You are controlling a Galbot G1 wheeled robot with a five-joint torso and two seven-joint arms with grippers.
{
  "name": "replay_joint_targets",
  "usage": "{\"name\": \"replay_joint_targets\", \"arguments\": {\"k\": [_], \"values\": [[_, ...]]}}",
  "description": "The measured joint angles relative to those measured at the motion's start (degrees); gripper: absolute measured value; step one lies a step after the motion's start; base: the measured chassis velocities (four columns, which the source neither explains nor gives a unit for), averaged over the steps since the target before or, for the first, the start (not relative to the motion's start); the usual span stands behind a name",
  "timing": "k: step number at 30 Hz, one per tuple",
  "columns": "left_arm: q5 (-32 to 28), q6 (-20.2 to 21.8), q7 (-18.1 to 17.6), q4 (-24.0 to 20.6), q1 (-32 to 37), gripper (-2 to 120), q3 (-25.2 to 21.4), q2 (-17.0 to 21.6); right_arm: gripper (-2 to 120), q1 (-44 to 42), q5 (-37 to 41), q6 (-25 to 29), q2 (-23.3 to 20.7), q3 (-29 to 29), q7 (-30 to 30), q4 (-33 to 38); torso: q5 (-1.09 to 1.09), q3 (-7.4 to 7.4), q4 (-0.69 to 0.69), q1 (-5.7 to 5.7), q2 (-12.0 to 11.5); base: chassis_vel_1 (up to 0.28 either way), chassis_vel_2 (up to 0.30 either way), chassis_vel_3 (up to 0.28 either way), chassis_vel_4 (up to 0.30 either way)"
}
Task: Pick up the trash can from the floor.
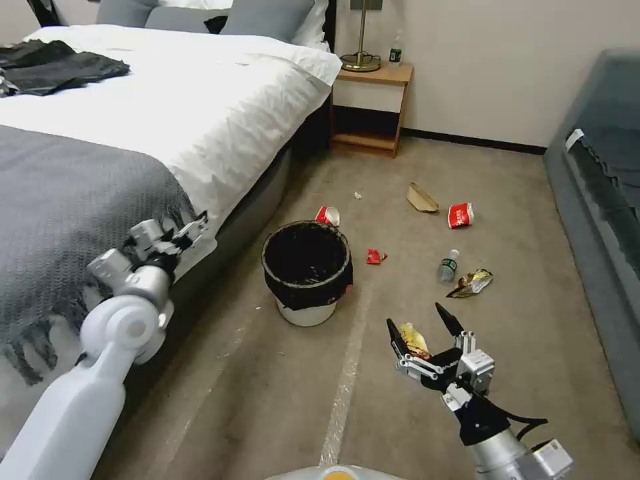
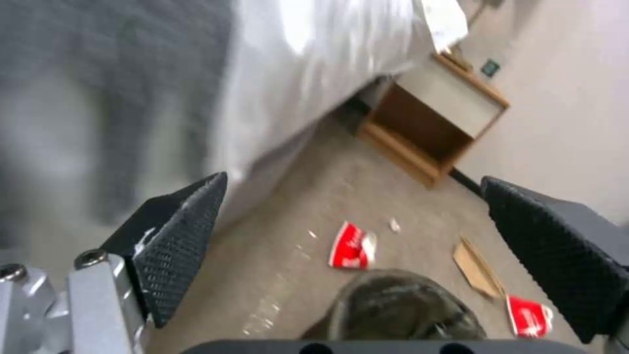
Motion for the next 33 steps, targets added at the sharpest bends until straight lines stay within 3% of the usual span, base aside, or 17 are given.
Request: {"name": "replay_joint_targets", "arguments": {"k": [2,4,7,9,14,25,33], "values": [[-0.2,0.4,-0.5,1.0,-1.6,95,1.5,0.0,100,0.1,0.0,0.0,0.0,0.2,0.0,-0.3,0.01,0.0,-0.02,-0.01,0.0,0.0,0.0,0.0,0.0],[-2.5,4.2,-3.7,4.4,-7.4,94,6.2,-1.8,100,0.6,0.0,0.0,0.0,1.0,0.3,-1.1,0.01,0.0,-0.02,0.0,0.0,0.0,0.0,0.0,0.0],[-3.9,6.3,-5.6,5.7,-9.3,94,7.8,-3.0,100,0.8,0.1,0.0,0.0,1.5,0.4,-1.5,0.02,0.01,-0.02,0.0,0.0,0.0,0.0,0.0,0.0],[-5.3,10.0,-9.7,8.3,-11.7,94,10.0,-5.5,100,1.2,0.3,0.0,0.0,2.3,0.8,-2.2,0.02,0.0,-0.02,0.0,0.0,0.0,0.0,0.0,0.0],[-5.7,13.3,-13.9,11.3,-13.0,94,12.8,-8.3,100,1.8,1.0,0.0,0.0,3.5,1.3,-2.9,0.01,0.0,0.0,0.0,0.0,0.0,0.0,0.0,0.0],[-7.5,16.8,-18.6,18.5,-15.8,94,16.1,-12.9,100,2.3,2.7,-0.3,0.0,5.8,2.0,-3.7,0.01,0.0,-0.01,0.0,0.0,0.0,0.0,0.0,0.0],[-7.7,17.1,-19.6,21.7,-16.9,92,16.3,-14.4,100,2.6,3.3,-0.6,0.0,6.1,2.3,-4.1,0.01,0.0,0.0,0.0,0.0,0.0,0.0,0.0,0.0]]}}
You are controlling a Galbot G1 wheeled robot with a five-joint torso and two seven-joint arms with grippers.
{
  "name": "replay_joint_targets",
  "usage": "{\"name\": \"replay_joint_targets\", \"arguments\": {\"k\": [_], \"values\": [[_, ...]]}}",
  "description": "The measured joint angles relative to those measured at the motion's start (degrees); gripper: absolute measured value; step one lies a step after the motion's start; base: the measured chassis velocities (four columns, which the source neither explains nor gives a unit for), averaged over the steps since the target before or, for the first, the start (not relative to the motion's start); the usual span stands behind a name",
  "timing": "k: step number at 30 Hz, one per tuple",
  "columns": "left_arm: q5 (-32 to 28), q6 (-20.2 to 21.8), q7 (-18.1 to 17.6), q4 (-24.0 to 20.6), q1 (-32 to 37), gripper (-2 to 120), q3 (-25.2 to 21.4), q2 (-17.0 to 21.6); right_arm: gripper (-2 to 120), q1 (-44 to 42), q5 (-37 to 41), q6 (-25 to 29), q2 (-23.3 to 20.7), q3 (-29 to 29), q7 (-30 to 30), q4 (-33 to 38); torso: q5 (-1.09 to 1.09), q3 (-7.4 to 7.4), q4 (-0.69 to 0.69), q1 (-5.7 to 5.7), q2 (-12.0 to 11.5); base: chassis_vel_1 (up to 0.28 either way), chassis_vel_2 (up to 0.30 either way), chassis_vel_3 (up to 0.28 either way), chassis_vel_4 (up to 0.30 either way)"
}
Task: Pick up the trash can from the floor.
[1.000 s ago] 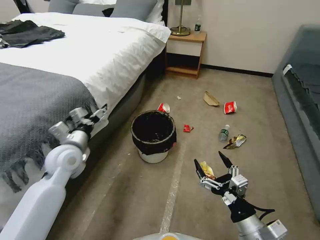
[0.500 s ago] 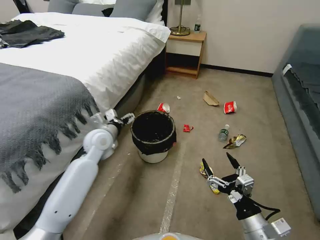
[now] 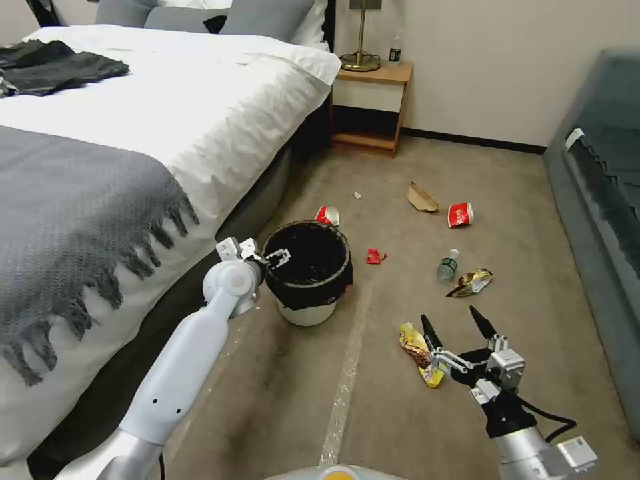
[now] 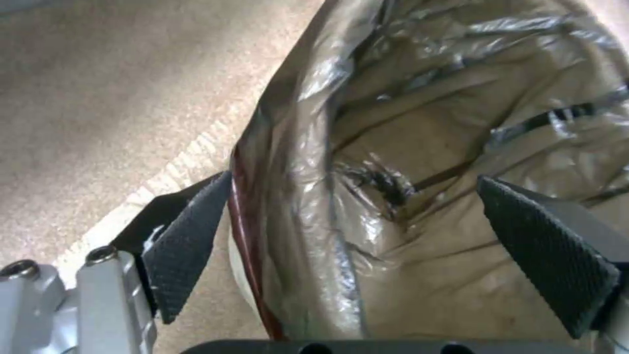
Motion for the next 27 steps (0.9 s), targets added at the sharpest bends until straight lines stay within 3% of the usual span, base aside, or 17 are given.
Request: {"name": "replay_joint_targets", "arguments": {"k": [11,13,15,17,21,23,27], "values": [[0.2,0.0,-0.2,3.0,-0.5,56,0.0,-1.6,100,0.1,1.5,-0.5,0.0,0.4,0.1,-0.1,0.0,0.0,0.0,0.0,0.0,0.0,0.0,0.0,0.0],[0.4,-0.2,-0.3,3.3,-0.6,45,0.0,-1.9,100,0.1,1.8,-0.5,0.0,0.4,0.1,-0.1,0.0,0.0,0.0,-0.01,0.0,0.0,0.0,0.0,0.0],[0.4,-0.2,-0.3,3.3,-0.7,41,0.0,-1.9,100,0.1,1.9,-0.5,0.0,0.4,0.1,-0.1,0.0,0.0,0.0,0.0,0.0,0.0,0.0,0.0,0.0],[0.6,-0.3,-0.3,3.4,-0.7,28,0.1,-2.0,100,0.2,2.1,-0.5,0.0,0.4,0.1,-0.1,0.0,0.0,0.0,0.0,0.0,0.0,0.0,0.0,0.0],[0.9,-0.6,-0.3,3.4,-0.5,21,0.1,-2.1,100,0.2,2.2,-0.5,0.0,0.4,0.1,-0.1,0.0,0.0,0.0,0.0,0.0,0.0,0.0,0.0,0.0],[1.3,-1.1,-0.3,3.4,-0.2,9,0.1,-2.0,100,0.2,2.2,-0.5,0.0,0.5,0.1,-0.1,-0.01,0.0,0.0,0.0,0.0,0.0,0.0,0.0,0.0],[1.3,-1.3,-0.1,3.3,-0.1,2,0.2,-1.9,100,0.2,2.2,-0.5,0.0,0.5,0.1,-0.2,-0.02,0.0,-0.02,-0.01,0.0,0.0,0.0,0.0,0.0]]}}
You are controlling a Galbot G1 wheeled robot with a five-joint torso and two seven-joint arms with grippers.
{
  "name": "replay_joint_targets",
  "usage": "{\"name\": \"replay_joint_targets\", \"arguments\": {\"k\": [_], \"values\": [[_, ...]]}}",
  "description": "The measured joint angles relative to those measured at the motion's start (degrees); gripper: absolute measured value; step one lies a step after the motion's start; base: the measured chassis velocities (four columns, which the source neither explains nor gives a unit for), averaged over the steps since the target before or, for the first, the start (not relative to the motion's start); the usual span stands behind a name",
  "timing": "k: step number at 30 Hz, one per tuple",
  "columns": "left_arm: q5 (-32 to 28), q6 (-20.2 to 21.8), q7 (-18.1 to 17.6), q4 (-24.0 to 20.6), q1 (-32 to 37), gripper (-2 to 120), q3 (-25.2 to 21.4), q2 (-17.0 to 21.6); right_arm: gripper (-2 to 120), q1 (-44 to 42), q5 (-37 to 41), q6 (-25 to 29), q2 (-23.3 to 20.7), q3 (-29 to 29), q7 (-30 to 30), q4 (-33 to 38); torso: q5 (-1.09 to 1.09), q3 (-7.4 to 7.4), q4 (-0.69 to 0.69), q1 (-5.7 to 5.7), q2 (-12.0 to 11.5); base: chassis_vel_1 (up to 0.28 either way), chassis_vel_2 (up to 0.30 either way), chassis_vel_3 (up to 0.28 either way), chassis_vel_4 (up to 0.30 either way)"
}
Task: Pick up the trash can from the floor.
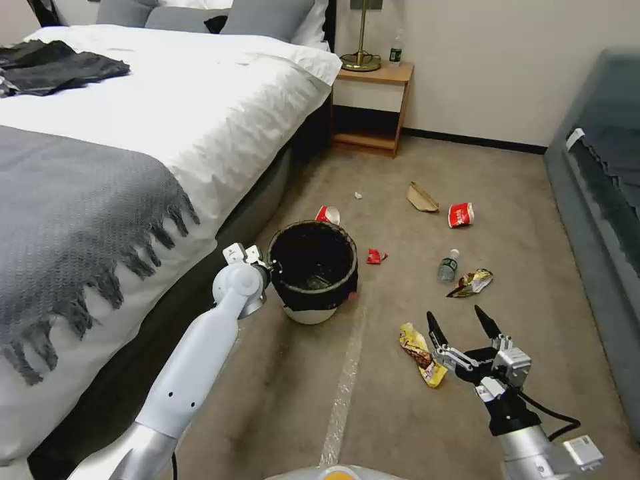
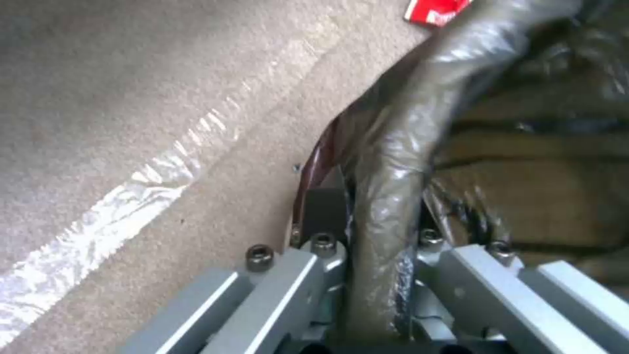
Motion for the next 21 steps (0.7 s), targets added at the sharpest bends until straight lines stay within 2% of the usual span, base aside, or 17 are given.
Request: {"name": "replay_joint_targets", "arguments": {"k": [15,21], "values": [[0.2,-1.0,0.3,-2.5,1.1,1,-0.5,1.1,100,-0.2,-0.1,0.2,0.0,0.1,-0.1,0.0,0.01,0.0,0.01,0.0,0.0,0.0,0.0,0.0,0.0],[-0.4,-1.0,-0.3,-6.7,2.8,1,-1.2,2.7,100,-0.4,-0.1,0.4,0.0,0.1,-0.1,0.1,-0.01,0.0,0.01,0.0,0.0,0.0,0.0,0.0,0.0]]}}
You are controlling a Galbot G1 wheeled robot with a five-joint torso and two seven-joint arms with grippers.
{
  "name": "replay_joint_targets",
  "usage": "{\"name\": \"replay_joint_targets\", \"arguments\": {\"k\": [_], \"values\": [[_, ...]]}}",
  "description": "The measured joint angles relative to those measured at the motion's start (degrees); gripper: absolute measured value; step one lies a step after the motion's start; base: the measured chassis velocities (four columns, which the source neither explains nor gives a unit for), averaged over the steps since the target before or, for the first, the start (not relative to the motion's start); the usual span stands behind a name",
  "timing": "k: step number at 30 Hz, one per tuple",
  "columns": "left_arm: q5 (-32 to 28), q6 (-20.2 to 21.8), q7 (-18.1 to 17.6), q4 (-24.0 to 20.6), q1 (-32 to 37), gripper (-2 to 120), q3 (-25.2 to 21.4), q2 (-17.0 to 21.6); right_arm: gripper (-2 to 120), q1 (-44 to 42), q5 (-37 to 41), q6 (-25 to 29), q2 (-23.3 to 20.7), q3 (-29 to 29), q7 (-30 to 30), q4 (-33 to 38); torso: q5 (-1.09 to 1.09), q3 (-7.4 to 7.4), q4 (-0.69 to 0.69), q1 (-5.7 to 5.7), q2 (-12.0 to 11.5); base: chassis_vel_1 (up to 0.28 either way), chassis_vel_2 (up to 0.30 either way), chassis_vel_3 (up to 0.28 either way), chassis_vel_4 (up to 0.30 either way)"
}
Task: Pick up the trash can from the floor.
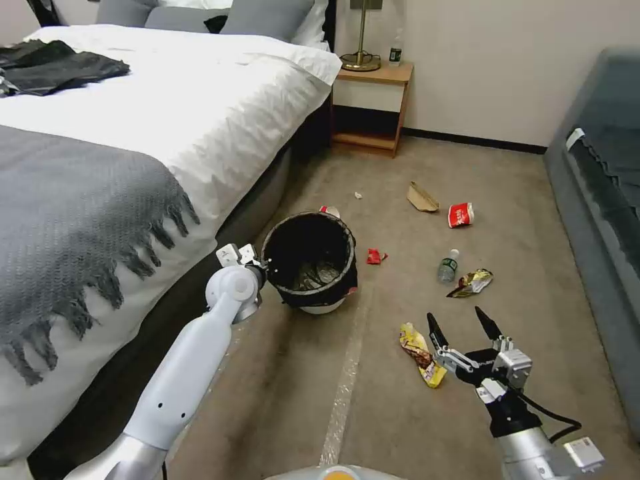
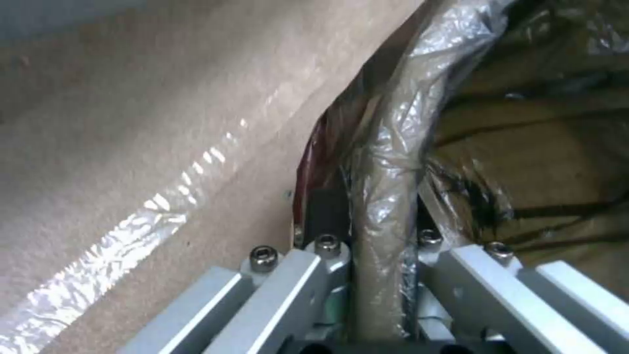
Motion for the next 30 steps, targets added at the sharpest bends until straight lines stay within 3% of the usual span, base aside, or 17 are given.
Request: {"name": "replay_joint_targets", "arguments": {"k": [2,3,5,6,7,9,12,18,30], "values": [[-1.8,0.8,-1.5,-5.1,1.5,1,-1.3,1.6,100,-0.1,0.0,0.1,0.0,-0.1,0.0,0.2,0.01,0.0,0.01,0.0,0.0,0.0,0.0,0.0,0.0],[-1.8,0.8,-1.5,-5.1,1.5,1,-1.3,1.6,100,-0.1,0.0,0.1,0.0,-0.1,0.0,0.2,0.01,0.0,0.01,0.0,0.0,0.0,0.0,0.0,0.0],[-4.6,2.0,-3.7,-12.2,3.5,1,-3.0,3.4,100,-0.4,-0.1,0.4,0.0,-0.3,-0.1,0.6,0.02,0.0,0.0,0.0,0.0,0.0,0.0,0.0,0.0],[-4.6,2.0,-3.7,-12.2,3.5,1,-3.0,3.4,100,-0.4,-0.1,0.4,0.0,-0.3,-0.1,0.6,0.02,0.0,0.0,0.0,0.0,0.0,0.0,0.0,0.0],[-5.7,2.5,-4.7,-16.1,5.1,1,-4.2,4.5,100,-0.5,-0.1,0.5,0.0,-0.5,-0.2,0.8,0.02,-0.01,-0.01,0.0,0.0,0.0,0.0,0.0,0.0],[-5.9,2.6,-4.8,-16.8,5.5,1,-4.5,4.8,100,-0.5,-0.1,0.5,0.0,-0.5,-0.2,0.8,0.02,-0.01,-0.01,0.0,0.0,0.0,0.0,0.0,0.0],[-6.7,3.1,-5.6,-22.2,10.8,1,-8.1,7.4,100,-0.5,-0.2,0.7,0.0,-0.9,-0.2,1.1,0.02,-0.01,0.02,0.0,0.0,0.0,0.0,0.0,0.0],[-6.8,3.2,-5.8,-25.8,16.0,1,-11.6,8.5,100,-0.7,-0.1,1.1,0.0,-1.2,-0.4,1.4,0.01,-0.01,0.01,0.0,0.0,0.0,0.0,0.0,0.0],[-6.7,3.2,-6.1,-27.1,17.1,1,-12.5,8.1,100,-1.5,-0.4,2.1,0.0,-1.8,-0.6,2.1,0.02,-0.01,0.0,0.0,0.0,0.0,0.0,0.0,0.0]]}}
